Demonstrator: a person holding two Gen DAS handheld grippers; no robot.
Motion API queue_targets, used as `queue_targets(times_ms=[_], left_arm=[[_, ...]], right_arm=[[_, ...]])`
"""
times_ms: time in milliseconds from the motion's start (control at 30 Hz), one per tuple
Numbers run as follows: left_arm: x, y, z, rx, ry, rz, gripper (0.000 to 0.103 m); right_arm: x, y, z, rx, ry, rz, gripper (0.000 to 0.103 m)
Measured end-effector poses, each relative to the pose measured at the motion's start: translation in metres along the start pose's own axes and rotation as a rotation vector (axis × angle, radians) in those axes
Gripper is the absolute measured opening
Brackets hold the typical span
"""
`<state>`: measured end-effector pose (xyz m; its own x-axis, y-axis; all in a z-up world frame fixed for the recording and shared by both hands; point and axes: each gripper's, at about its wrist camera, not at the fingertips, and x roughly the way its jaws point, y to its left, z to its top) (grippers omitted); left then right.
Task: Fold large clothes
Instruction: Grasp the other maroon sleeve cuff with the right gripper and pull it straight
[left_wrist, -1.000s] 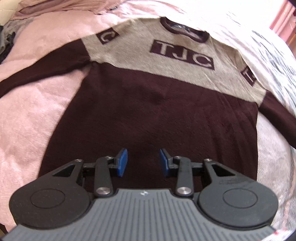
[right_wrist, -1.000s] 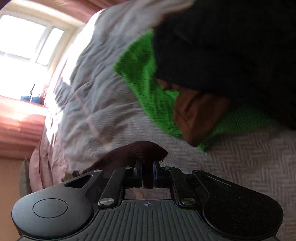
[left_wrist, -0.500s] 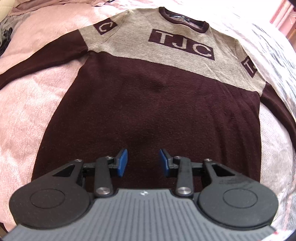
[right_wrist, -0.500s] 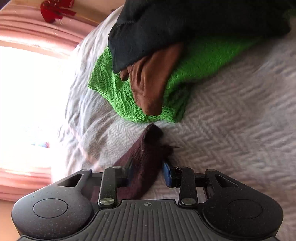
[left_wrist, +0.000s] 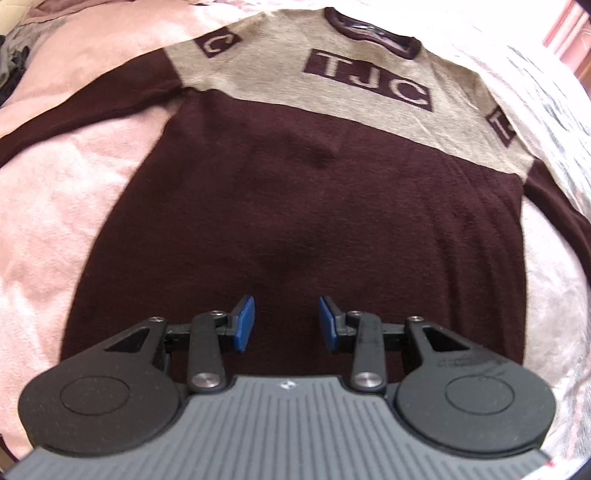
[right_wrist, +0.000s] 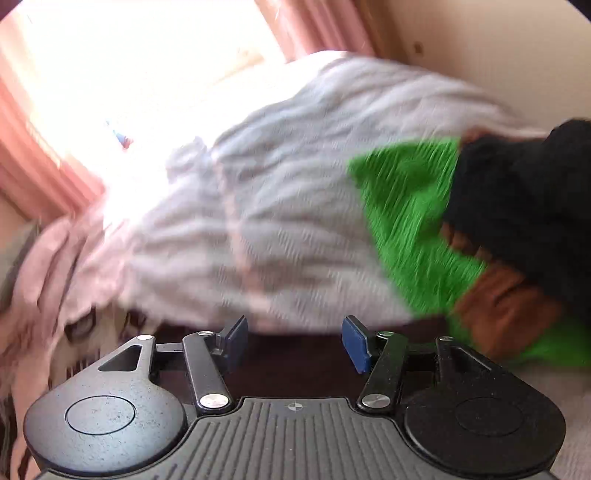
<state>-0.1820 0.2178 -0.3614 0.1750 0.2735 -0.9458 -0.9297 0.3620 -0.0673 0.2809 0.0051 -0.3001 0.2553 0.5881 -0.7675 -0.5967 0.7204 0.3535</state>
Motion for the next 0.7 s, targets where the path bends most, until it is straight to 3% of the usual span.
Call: queue_targets(times_ms=[33,133,200,233,267,367,500,533,567,633,700], left_arm=[[-0.001,-0.002,-0.001,0.015,-0.006,-0.005,0.033],[-0.005,-0.002,0.0,0.043,-0.022,-0.006,0.034],[-0.004,0.003,0.002,0.018,-0.019,0.009,0.034],[-0.002,0.008,0.003,-0.005,-0.014,0.013,0.034],[-0.001,0.009,0.004,-0.037,-0.005,0.018,0.034],[0.003,0.015,0.008,-0.091,0.01,0.01,0.034],[0.003,0.008,0.01,-0.046,0.01,-0.003,0.034],[0.004,0.006,0.011,-0.035,0.007,-0.007,0.034],[0.006,0.005,0.012,-0.029,0.007,-0.009,0.034],[0.007,0.002,0.013,-0.031,0.006,-0.011,0.034],[0.006,-0.001,0.015,-0.033,-0.004,-0.011,0.034]], right_arm=[[0.002,-0.005,-0.013,0.046,-0.003,-0.032,0.054],[-0.001,-0.054,-0.042,0.352,-0.004,-0.038,0.053],[0.003,-0.09,-0.055,0.508,-0.046,-0.063,0.043],[0.006,-0.106,-0.061,0.58,-0.066,-0.063,0.031],[0.01,-0.119,-0.065,0.653,-0.095,-0.02,0.027],[0.023,-0.136,-0.073,0.792,-0.156,0.127,0.027],[0.03,-0.125,-0.058,0.754,-0.21,0.19,0.027],[0.032,-0.12,-0.052,0.719,-0.208,0.177,0.018],[0.033,-0.117,-0.045,0.684,-0.202,0.16,0.009],[0.026,-0.111,-0.03,0.61,-0.187,0.122,0.007],[0.009,-0.104,-0.013,0.463,-0.167,-0.03,0.007]])
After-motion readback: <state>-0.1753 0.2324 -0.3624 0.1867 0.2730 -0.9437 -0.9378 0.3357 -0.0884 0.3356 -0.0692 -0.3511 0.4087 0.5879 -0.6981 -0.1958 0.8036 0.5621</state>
